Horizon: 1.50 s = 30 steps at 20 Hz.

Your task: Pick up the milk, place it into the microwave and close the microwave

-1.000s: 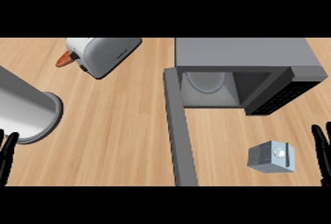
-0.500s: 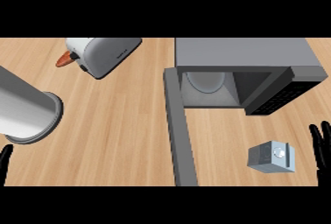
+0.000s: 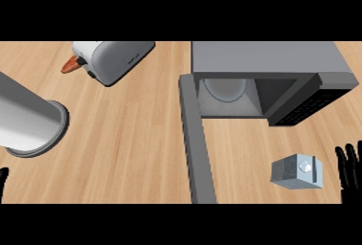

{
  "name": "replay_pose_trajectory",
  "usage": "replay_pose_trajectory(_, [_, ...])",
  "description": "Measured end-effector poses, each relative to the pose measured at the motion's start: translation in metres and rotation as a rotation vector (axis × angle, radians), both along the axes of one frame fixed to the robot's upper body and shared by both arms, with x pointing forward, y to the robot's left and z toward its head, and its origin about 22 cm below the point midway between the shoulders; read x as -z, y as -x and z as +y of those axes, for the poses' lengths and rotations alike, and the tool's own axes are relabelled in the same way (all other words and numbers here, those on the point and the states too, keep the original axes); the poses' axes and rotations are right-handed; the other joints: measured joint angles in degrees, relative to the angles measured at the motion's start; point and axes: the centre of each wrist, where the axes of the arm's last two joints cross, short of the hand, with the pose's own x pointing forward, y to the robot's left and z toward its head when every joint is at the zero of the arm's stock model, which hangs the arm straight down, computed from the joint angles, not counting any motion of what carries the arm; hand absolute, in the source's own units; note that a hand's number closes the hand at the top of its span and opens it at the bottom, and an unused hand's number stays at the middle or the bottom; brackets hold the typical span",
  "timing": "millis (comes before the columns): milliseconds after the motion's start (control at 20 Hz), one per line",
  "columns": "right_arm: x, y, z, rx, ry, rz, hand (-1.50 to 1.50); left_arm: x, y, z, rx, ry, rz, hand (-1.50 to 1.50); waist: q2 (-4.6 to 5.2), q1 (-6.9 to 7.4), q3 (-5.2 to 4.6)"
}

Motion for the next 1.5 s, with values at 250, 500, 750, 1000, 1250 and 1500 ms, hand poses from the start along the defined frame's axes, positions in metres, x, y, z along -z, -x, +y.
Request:
replay_pose_trajectory(250, [0.025,0.007,-0.013,0.008,0.003,0.026,-1.50,0.002,0.002,-0.001,0.005,-0.004,0.001,-1.50,0.00,-0.05,0.00])
replay_pose_trajectory(500, [0.049,0.009,-0.028,-0.001,0.008,0.033,-1.50,0.004,0.006,0.002,0.005,0.000,0.002,-1.50,0.01,0.02,-0.01])
replay_pose_trajectory(750, [0.064,0.000,-0.033,-0.024,0.041,0.023,-1.50,0.001,0.006,0.005,0.017,0.006,-0.001,-1.50,0.03,0.03,0.00])
replay_pose_trajectory(1000, [0.080,-0.006,-0.035,-0.021,0.054,0.008,-1.50,0.002,0.009,0.003,0.013,0.008,0.001,-1.50,0.02,0.09,0.00])
replay_pose_trajectory(1250, [0.097,-0.020,-0.036,0.003,0.062,0.027,-1.50,0.000,0.012,0.001,0.011,0.003,0.010,-1.50,0.03,0.17,0.00])
replay_pose_trajectory(1500, [0.115,-0.026,-0.053,0.088,0.117,0.080,-1.50,0.002,0.016,0.003,0.005,-0.002,0.009,-1.50,0.06,0.37,0.01])
